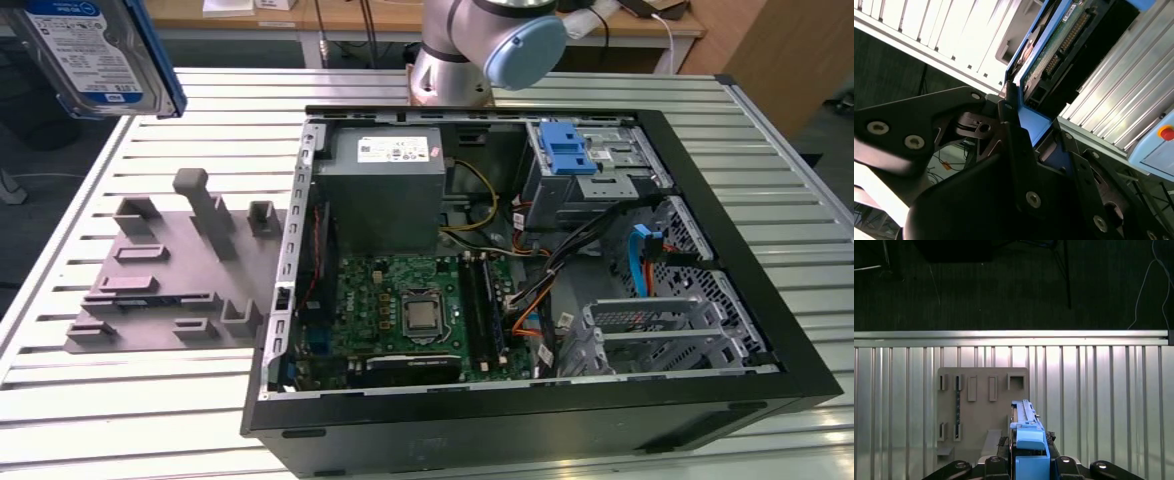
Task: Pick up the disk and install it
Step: 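Pick up the disk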
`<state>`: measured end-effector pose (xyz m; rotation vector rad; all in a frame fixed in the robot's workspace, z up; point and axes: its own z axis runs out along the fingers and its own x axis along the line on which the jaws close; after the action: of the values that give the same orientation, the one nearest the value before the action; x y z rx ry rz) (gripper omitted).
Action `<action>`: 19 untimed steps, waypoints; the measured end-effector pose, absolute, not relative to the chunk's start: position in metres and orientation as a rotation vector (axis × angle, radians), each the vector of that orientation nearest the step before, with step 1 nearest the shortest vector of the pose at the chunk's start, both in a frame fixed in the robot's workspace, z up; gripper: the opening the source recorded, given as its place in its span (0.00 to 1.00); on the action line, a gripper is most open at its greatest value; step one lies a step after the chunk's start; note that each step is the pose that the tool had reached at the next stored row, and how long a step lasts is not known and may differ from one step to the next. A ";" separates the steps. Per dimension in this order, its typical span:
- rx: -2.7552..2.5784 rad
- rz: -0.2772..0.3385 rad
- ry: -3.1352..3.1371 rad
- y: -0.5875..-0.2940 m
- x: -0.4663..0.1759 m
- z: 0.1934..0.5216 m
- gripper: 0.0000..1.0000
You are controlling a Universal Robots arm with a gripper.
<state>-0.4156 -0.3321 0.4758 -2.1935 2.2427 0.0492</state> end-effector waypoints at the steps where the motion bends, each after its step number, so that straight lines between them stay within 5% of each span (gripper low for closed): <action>1: -2.194 0.049 2.243 -0.332 -0.415 0.476 0.36; 19: -2.193 0.049 2.243 -0.332 -0.399 0.476 0.36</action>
<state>-0.3990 -0.3321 0.4757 -2.1935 2.2426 0.0491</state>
